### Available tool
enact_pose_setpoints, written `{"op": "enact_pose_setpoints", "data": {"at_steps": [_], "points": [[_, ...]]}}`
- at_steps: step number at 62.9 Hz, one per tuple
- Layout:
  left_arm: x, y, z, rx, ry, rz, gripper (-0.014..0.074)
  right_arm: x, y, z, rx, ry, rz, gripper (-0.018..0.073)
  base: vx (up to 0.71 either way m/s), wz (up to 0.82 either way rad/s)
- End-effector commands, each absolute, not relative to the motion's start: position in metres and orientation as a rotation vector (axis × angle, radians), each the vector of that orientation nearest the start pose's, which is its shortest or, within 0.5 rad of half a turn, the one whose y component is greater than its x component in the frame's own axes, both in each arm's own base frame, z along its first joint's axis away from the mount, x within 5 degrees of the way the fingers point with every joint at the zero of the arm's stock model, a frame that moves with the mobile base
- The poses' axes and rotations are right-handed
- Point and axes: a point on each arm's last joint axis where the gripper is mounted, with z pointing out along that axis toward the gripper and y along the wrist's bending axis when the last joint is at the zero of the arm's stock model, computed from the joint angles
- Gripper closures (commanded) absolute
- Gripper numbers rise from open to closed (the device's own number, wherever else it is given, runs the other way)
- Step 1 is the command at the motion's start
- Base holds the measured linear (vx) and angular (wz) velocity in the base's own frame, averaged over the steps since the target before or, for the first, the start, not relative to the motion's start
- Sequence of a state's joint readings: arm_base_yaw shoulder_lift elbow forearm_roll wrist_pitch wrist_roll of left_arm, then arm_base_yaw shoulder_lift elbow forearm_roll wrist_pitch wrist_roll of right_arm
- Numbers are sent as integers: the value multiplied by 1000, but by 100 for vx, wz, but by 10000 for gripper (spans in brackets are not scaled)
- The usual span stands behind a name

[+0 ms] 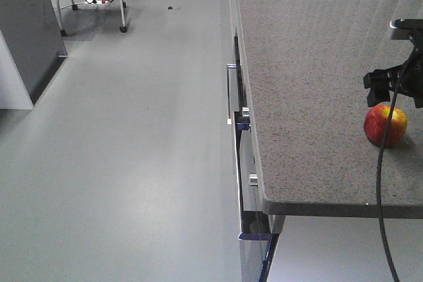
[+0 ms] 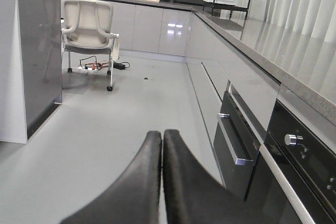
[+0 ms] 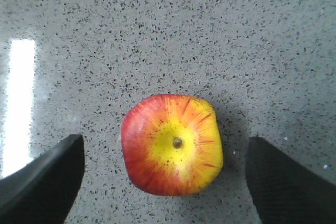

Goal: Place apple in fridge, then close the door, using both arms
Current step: 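Lower the right gripper around the apple and close it, then lift the apple off the countertop with the right gripper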

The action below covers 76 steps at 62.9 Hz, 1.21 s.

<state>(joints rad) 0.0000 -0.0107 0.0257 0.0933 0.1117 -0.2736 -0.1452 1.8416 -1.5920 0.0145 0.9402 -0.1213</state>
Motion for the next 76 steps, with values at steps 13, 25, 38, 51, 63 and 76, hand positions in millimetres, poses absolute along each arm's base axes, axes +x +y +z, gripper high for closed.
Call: {"op": "enact_pose_setpoints", "data": {"at_steps": [13,25,38,51,63,76], "points": [[57,0,195,-146,1545,-143,603,407,-62,296,27,2597,-102,-34,0,0],[57,0,195,-146,1545,-143,603,414,-63,279,29,2638,-95,-34,0,0],[57,0,195,-146,1545,-143,603,420,-65,265,21,2662,-116,-34,0,0],[57,0,195,-146,1545,-143,603,421,-65,263,42,2665,-112,23,0,0],[57,0,195,-146,1545,-143,603,420,-65,265,56,2661,-108,200,0,0],[57,0,195,-146,1545,-143,603,412,-61,305,39,2555,-91,386,0,0]]}}
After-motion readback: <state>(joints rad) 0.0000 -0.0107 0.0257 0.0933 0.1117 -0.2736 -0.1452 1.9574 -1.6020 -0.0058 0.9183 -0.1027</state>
